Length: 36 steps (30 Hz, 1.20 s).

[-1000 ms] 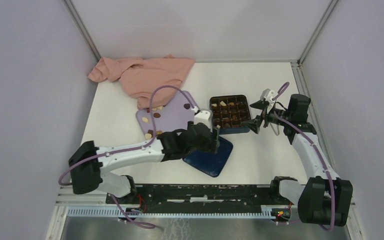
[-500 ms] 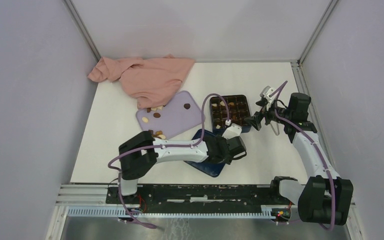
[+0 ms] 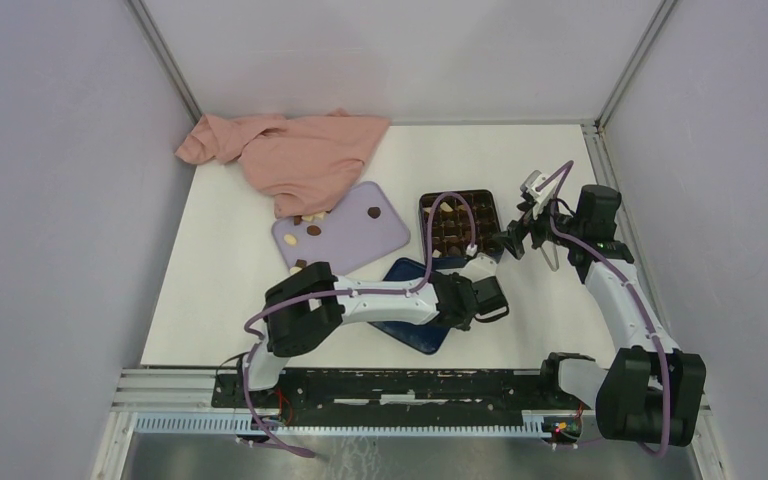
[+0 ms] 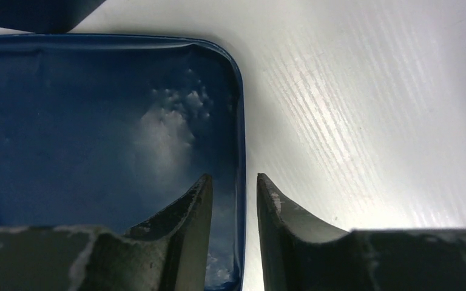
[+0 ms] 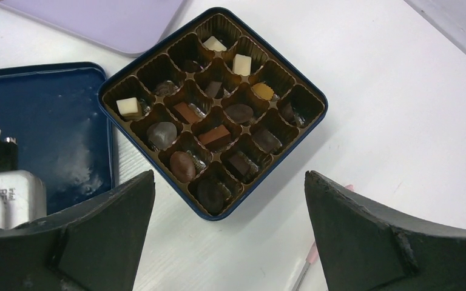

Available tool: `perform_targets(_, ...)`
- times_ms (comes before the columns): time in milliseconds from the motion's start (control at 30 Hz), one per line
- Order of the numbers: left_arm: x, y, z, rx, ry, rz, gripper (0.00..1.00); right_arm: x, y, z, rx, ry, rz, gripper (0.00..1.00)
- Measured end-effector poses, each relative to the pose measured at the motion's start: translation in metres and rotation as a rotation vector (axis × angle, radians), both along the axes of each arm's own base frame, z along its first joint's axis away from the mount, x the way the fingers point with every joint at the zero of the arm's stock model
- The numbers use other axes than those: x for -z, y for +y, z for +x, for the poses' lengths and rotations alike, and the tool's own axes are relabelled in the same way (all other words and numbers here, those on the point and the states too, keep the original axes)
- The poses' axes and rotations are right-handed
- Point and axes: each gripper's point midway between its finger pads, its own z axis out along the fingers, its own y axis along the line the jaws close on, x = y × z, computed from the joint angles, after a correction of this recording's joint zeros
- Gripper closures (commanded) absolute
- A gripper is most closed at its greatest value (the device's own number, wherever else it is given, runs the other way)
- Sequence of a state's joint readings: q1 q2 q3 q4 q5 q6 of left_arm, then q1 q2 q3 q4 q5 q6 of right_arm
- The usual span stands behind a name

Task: Pack the chocolate
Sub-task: Pick up the box lid from the center of the board.

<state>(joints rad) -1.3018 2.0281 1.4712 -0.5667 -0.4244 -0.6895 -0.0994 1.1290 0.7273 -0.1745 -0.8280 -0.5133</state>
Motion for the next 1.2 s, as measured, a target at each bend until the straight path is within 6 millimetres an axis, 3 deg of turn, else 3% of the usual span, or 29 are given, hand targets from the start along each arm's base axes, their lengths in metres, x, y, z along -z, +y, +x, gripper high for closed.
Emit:
perform_targets(267,0.010,0.003,-0.005,0.009,-0.021,0.086,0.62,-0.001,0.000,0.001,0.002,-0.002,-0.002,0.02)
perform_targets(667,0.017,0.002,-0.007,0.012,-0.041,0.129,0.72,0.002,-0.001,0.001,0.003,0.010,-0.001,0.02)
perform_targets(833,0.017,0.002,-0.006,0.012,-0.061,0.151,0.81,0.003,-0.001,0.001,0.003,0.015,0.000,0.02)
perform_targets(1000,0.018,0.003,-0.007,0.012,-0.071,0.162,0.98,0.002,-0.001,0.001,0.003,0.014,0.000,0.02)
perform_targets(1200,0.018,0.005,-0.007,0.012,-0.078,0.171,0.98,0.002,-0.001,0.002,0.003,0.012,0.000,0.02)
